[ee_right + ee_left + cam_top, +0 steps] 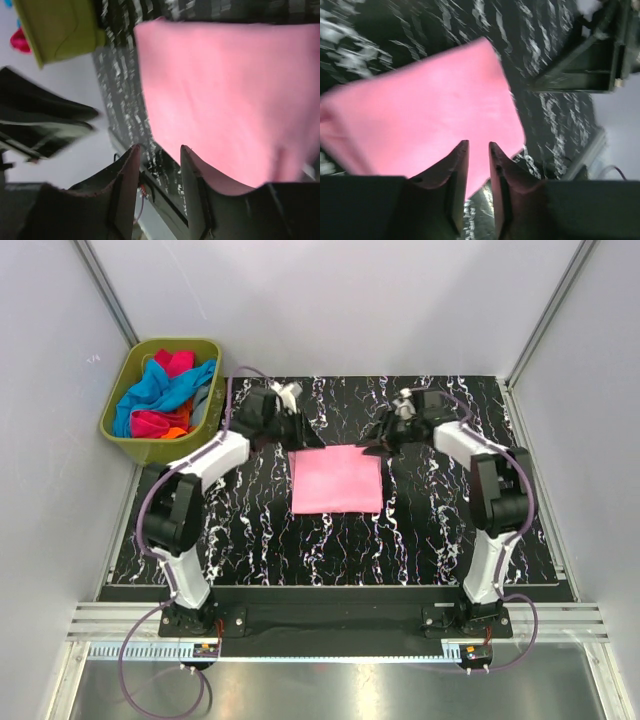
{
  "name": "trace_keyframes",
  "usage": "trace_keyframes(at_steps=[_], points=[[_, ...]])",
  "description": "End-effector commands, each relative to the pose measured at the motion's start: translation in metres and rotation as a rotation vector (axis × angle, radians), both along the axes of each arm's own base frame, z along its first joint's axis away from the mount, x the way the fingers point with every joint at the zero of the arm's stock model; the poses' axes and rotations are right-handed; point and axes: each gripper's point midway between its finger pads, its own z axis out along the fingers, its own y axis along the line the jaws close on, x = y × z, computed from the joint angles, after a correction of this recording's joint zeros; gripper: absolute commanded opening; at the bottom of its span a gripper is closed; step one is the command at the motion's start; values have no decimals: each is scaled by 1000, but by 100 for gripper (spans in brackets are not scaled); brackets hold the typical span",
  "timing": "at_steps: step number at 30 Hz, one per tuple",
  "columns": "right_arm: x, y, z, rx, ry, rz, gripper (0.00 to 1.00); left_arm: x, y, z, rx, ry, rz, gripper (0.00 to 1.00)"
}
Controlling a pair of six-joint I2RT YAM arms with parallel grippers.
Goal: Fold and stack the t-shirts
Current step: Fold the tshirt
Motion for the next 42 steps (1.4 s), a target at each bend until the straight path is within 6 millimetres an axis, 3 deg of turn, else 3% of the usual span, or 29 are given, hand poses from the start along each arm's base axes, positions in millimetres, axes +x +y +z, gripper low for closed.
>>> trace_keyframes(at_steps=[1, 2, 3, 4, 5, 6, 7, 9, 11, 13, 17, 19, 21, 22, 23, 24, 25, 26, 28, 30, 31, 34, 35, 38, 39, 42], points=[[-6, 65, 5, 245, -22, 113, 44, -12, -30, -28, -189, 68, -43, 26], [-4, 65, -10, 240, -7, 111, 43, -17, -29, -43, -187, 88, -45, 26], [2, 65, -14, 251, -36, 114, 42, -12, -31, -44, -206, 48, -58, 26], [6, 63, -35, 250, -3, 109, 42, -10, -30, -51, -210, 43, -58, 27], [8, 62, -43, 260, 4, 119, 40, -8, -28, -71, -200, 66, -52, 27], [15, 57, -49, 264, -16, 115, 39, -1, -27, -76, -208, 36, -48, 27], [17, 52, -69, 256, 15, 104, 38, 6, -19, -83, -214, 40, -21, 27], [25, 39, -83, 277, 21, 73, 34, 18, -3, -98, -256, 50, 33, 26], [28, 11, -104, 276, 58, 17, 32, 21, 12, -113, -235, 61, 61, 25], [31, -14, -108, 270, 54, -30, 31, 26, 30, -118, -219, 65, 82, 25], [29, -42, -109, 228, 81, -49, 35, 16, 45, -125, -126, 76, 37, 27], [33, -46, -87, 188, 34, -32, 35, 12, 44, -104, -130, 52, 11, 32], [19, -48, -75, 150, 74, -23, 35, -1, 41, -90, -145, 57, 5, 39], [16, -48, -50, 139, 40, -29, 35, -6, 39, -64, -163, 17, -3, 40], [14, -51, -40, 117, 30, -46, 37, -15, 36, -60, -174, 31, -6, 40], [1, -45, -33, 109, 44, -38, 38, -23, 29, -48, -196, 41, -11, 40], [-3, -42, -5, 102, -12, -34, 40, -33, 27, -33, -204, 20, -12, 40], [-8, -40, 0, 80, -13, -46, 41, -39, 23, -25, -216, 23, -10, 40], [-27, -14, 14, 87, -9, 3, 42, -52, 9, -18, -217, 18, -25, 41], [-37, 12, 14, 97, 4, 46, 43, -63, -3, -17, -228, 23, -36, 40], [-48, 36, 1, 98, 40, 98, 43, -67, -3, -27, -224, 45, -26, 40], [-53, 69, -15, 173, 73, 148, 36, -65, -8, -43, -271, 85, -17, 37], [-51, 74, -19, 189, 69, 149, 31, -62, -9, -57, -258, 95, -21, 36], [-55, 74, -45, 193, 84, 182, 27, -57, -8, -79, -217, 102, -38, 34], [-62, 73, -55, 188, 101, 195, 27, -56, -4, -96, -196, 118, -38, 33], [-85, 56, -87, 166, 152, 212, 27, -56, 14, -120, -165, 146, -12, 31]])
